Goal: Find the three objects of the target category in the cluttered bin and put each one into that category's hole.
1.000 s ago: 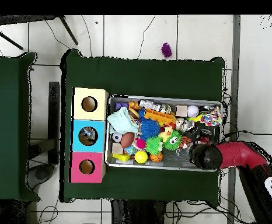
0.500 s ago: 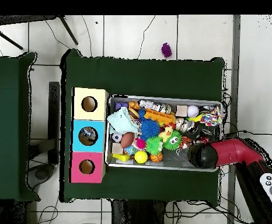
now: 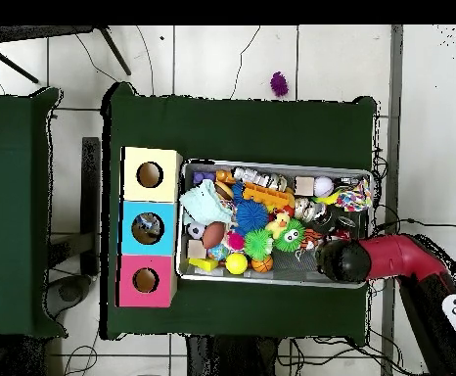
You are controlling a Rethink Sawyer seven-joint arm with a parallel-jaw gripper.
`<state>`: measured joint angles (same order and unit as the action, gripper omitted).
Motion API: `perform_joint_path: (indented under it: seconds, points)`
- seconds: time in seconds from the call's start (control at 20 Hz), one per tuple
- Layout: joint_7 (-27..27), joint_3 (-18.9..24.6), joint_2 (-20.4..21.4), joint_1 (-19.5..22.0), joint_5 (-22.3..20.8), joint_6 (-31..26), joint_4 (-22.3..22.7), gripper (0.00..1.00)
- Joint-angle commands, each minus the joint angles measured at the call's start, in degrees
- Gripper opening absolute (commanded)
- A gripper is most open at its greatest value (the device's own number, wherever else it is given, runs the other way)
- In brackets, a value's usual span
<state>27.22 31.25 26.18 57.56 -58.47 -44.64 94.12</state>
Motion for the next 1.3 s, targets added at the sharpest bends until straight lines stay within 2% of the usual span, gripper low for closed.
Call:
perform_joint_path:
  seconds: [0.05,0.35,0.55,0.95,1.3]
  points:
    - [-19.4,0.0,-11.3,1.9,-3.5,-1.6,4.5,0.0]
    - [-18.9,1.8,-6.7,2.8,0.2,-3.7,9.2,0.0]
    - [-17.2,2.3,-4.7,2.6,1.0,-4.1,11.2,0.0]
    - [-16.2,3.3,-2.1,3.0,2.3,-5.1,13.3,0.0]
    - [-16.0,3.9,-1.6,3.3,2.4,-5.6,13.6,0.0]
